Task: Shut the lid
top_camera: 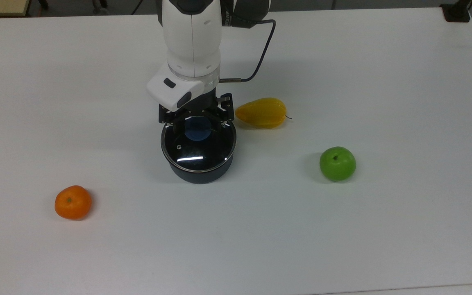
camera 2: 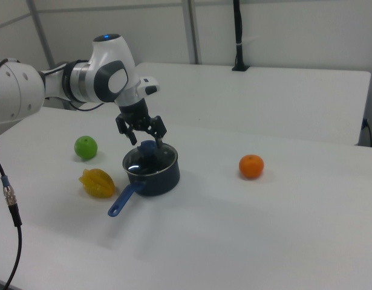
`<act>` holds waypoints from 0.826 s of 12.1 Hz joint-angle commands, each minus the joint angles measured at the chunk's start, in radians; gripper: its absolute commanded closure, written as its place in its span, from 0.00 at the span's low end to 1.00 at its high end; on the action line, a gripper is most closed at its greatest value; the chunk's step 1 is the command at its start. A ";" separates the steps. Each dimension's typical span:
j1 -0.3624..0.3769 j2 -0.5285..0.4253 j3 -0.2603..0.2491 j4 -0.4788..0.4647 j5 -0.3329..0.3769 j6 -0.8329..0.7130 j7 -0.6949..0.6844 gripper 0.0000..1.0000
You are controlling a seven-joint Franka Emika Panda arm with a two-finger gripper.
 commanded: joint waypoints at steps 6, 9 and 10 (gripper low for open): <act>-0.068 -0.199 -0.026 -0.033 0.004 -0.261 0.161 0.00; -0.141 -0.262 -0.022 -0.065 0.016 -0.281 0.149 0.00; -0.152 -0.273 -0.023 -0.065 0.040 -0.283 0.149 0.00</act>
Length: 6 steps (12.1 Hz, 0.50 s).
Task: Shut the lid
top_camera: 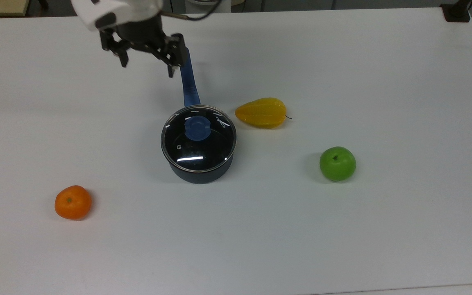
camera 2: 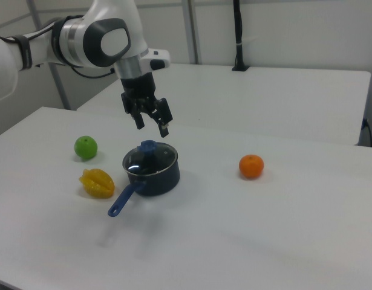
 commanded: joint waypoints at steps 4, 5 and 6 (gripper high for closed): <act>-0.043 -0.077 0.001 -0.066 0.045 -0.002 0.011 0.00; -0.043 -0.077 0.001 -0.064 0.045 -0.002 0.012 0.00; -0.045 -0.077 0.001 -0.063 0.045 0.005 0.014 0.00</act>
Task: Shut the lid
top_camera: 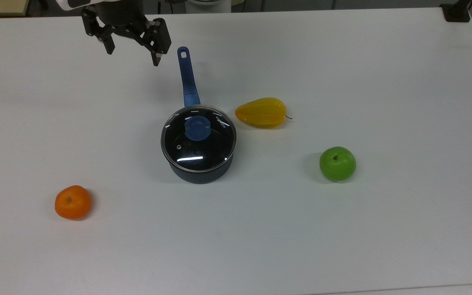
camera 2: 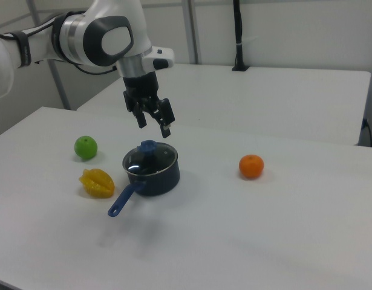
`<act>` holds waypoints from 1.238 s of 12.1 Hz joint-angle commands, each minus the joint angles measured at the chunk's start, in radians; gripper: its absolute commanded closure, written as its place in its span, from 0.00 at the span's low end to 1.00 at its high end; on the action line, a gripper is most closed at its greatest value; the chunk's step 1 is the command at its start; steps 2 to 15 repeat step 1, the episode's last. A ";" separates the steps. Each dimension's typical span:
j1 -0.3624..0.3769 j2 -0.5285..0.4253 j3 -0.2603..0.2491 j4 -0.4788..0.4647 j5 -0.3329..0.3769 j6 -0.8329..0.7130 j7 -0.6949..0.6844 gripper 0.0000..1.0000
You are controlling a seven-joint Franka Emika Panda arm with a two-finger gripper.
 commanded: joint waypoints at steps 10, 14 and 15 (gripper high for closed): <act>-0.002 -0.032 0.001 -0.032 0.014 0.006 0.014 0.00; -0.002 -0.032 0.001 -0.032 0.014 0.006 0.014 0.00; -0.002 -0.032 0.001 -0.032 0.014 0.006 0.014 0.00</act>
